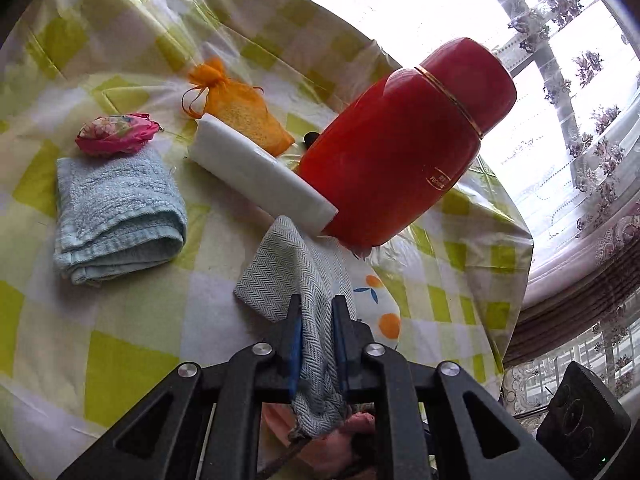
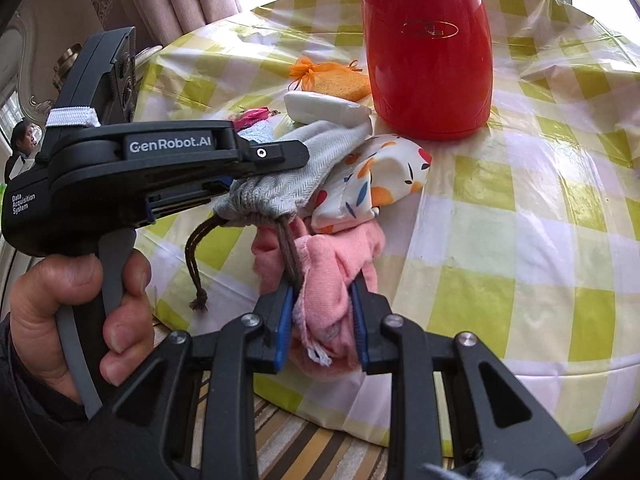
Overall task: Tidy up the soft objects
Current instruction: 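Pull the grey bag with the left gripper away from the pink cloth held by the right gripper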
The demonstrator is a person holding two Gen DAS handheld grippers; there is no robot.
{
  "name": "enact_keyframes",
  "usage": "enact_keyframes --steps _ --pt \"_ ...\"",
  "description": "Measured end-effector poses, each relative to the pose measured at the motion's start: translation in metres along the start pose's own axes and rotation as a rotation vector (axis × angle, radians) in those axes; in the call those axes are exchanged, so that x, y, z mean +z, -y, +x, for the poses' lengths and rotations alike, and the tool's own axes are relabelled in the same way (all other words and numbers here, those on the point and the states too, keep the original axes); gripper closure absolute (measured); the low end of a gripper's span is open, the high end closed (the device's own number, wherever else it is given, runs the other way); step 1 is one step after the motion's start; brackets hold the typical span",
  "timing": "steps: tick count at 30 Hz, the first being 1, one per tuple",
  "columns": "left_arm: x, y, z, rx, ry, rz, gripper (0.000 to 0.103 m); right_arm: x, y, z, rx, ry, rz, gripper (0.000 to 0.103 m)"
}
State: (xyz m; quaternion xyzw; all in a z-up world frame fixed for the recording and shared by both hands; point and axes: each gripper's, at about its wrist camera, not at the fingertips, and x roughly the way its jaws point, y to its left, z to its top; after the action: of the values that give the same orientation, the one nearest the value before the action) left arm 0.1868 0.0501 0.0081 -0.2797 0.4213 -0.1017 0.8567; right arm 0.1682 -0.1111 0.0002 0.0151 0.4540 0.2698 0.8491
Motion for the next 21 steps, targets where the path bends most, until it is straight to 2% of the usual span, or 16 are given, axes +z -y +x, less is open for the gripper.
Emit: enact_keyframes --steps 7,11,15,17,19,21 --pt "-0.006 -0.003 -0.031 0.010 0.106 -0.007 0.093 -0.008 0.003 -0.020 0.007 0.012 0.011 0.074" --pt "-0.013 -0.014 -0.041 0.021 0.131 -0.044 0.098 -0.017 -0.002 -0.032 0.013 0.014 0.000 0.074" --pt "-0.020 -0.026 -0.042 -0.080 0.084 -0.132 0.098 -0.022 -0.005 -0.036 -0.002 0.007 -0.013 0.074" --pt "-0.026 -0.032 -0.039 -0.130 0.044 -0.212 0.088 -0.023 -0.006 -0.036 -0.005 -0.001 -0.016 0.074" --pt "-0.032 -0.038 -0.033 -0.139 -0.023 -0.297 0.046 -0.025 -0.008 -0.035 -0.004 -0.016 -0.027 0.074" --pt "-0.039 -0.037 -0.029 -0.152 -0.049 -0.323 0.034 -0.027 -0.011 -0.035 0.000 -0.027 -0.041 0.074"
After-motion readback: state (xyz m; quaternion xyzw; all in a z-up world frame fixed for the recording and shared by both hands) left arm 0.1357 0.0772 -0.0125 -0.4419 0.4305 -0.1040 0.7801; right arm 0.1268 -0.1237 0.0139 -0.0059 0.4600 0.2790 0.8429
